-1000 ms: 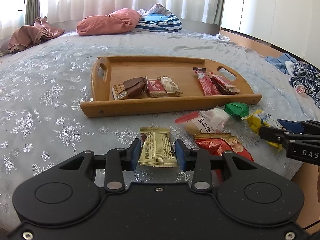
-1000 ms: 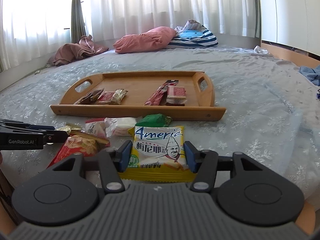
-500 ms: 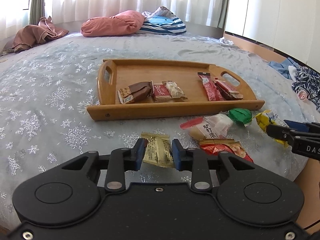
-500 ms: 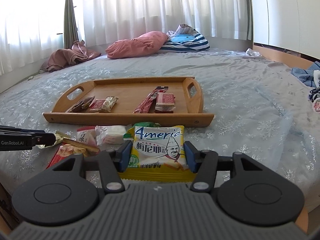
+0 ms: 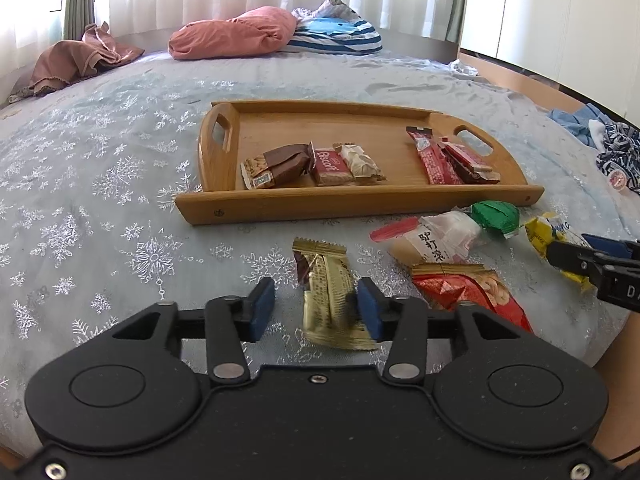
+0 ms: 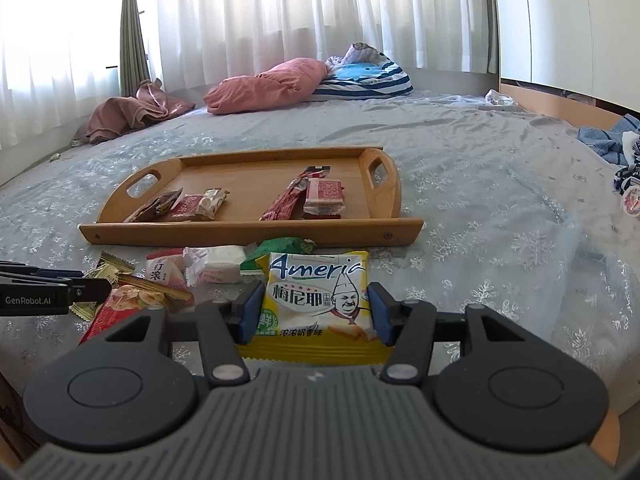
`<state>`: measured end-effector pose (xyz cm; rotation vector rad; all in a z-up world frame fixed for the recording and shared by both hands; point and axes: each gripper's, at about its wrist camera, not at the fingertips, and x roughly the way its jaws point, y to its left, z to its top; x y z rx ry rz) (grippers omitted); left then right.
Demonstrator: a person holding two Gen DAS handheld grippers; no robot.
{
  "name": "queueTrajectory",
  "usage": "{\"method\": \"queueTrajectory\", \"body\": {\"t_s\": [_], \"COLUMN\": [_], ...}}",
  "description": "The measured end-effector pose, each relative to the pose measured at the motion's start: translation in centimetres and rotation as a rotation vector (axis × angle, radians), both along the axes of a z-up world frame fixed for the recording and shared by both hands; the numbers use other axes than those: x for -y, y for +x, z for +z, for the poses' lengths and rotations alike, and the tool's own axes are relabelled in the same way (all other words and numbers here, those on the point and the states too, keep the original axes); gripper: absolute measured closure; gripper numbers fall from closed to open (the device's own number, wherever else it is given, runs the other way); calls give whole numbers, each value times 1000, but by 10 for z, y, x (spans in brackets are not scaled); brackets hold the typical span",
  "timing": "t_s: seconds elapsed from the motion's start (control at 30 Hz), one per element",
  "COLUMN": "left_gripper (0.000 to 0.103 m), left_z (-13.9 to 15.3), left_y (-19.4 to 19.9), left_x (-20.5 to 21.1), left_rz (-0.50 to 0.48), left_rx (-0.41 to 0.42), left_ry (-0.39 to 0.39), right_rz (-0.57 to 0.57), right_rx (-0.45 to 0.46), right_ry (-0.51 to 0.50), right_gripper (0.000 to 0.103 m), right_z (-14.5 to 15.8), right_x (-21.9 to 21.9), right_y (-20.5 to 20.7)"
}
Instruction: Organize snacks
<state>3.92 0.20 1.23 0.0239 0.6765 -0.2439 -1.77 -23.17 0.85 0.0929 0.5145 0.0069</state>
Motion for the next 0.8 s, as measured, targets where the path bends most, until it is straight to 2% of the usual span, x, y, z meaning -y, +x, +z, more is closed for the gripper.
{"method": "queueTrajectory", "body": {"t_s": [0.17,0.23,0.3,0.37,0.6,0.8], "left_gripper": [52,55,72,74,75,76], "left_z": [1,1,0,1,9,30], "left_y": [10,12,12,12,7,7], "left_x": [6,9,11,12,8,-1], "left_rz": [9,6,6,11,11,34], "left_rx": [-24,-30,-24,-22,-9,41], "left_ry": [3,3,6,2,-14,-53], "right_rz": [-10,-13,-16,-18,-24,-25], "right_rx": [-7,-9,-9,-8,10,25], "right_ry": [3,6,8,6,-1,15], "right_gripper": [44,44,44,44,45,45], "right_z": [-1,-1,-1,-1,5,18], "right_x": [1,1,2,1,3,7], "right_y": [3,4,4,4,7,18]}}
